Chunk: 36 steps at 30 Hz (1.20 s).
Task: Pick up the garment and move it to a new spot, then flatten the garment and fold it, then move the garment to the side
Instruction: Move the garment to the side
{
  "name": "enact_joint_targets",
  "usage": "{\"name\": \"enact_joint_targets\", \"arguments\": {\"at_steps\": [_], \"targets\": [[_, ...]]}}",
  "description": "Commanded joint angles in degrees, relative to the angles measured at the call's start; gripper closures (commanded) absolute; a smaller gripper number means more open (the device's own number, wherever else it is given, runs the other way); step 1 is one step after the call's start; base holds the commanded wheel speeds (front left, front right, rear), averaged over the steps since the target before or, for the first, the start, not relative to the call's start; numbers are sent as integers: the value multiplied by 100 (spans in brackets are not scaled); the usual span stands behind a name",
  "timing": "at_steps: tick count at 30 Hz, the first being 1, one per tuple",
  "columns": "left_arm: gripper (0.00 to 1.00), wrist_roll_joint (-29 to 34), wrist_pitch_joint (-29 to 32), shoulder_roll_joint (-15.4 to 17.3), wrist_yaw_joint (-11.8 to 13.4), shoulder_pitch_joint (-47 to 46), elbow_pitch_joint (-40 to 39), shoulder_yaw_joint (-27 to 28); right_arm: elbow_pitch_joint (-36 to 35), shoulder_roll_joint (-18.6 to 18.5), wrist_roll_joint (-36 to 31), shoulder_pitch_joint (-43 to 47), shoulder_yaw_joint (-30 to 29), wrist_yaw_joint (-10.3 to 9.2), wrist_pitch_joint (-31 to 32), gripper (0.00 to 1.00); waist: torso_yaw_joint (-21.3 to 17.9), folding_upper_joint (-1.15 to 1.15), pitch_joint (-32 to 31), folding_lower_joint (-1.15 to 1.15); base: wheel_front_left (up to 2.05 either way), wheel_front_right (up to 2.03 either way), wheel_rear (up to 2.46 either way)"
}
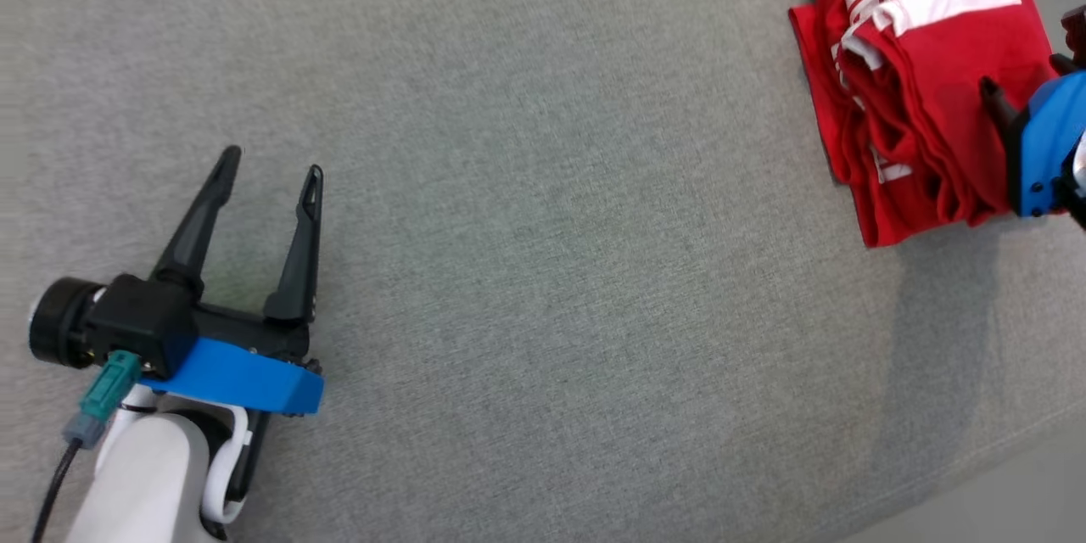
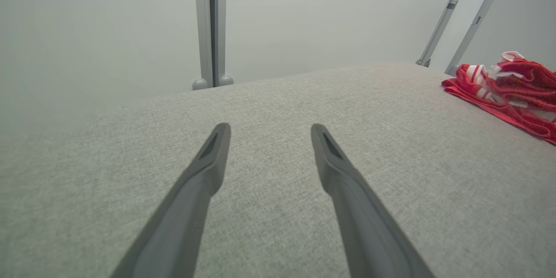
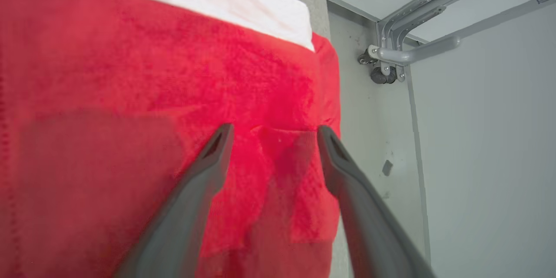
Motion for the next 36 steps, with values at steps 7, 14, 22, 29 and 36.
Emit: {"name": "enact_joint_targets", "arguments": {"at_steps": [7,14,22,29,36], "targets": [[0,-275,-511,-417,83,297,667,-69,102,416,381,503,-523,0,-903,0,261,0,-1008,-1,0,0,0],[0,-598,-815,-839,183,752,1292,87,-502,458,692,1481,-828,0,-1745,0,775,0,-2049,-1,0,0,0],[0,-704,-883,-1084,213,1343,1512,369,-2030,475,339,3028,-2100,0,-1886,0,1415,0,-2708,-1,0,0,0],[0,-539,-887,-1067,150,1608,1506,536,-3517,1215,-951,4704,-3807,0,-1889,0,1707,0,-2883,-1,0,0,0],[0,-423,-888,-1087,94,1669,1544,668,-4774,2063,-1796,5733,-4535,0,-1360,0,1655,0,-2953,-1,0,0,0]]}}
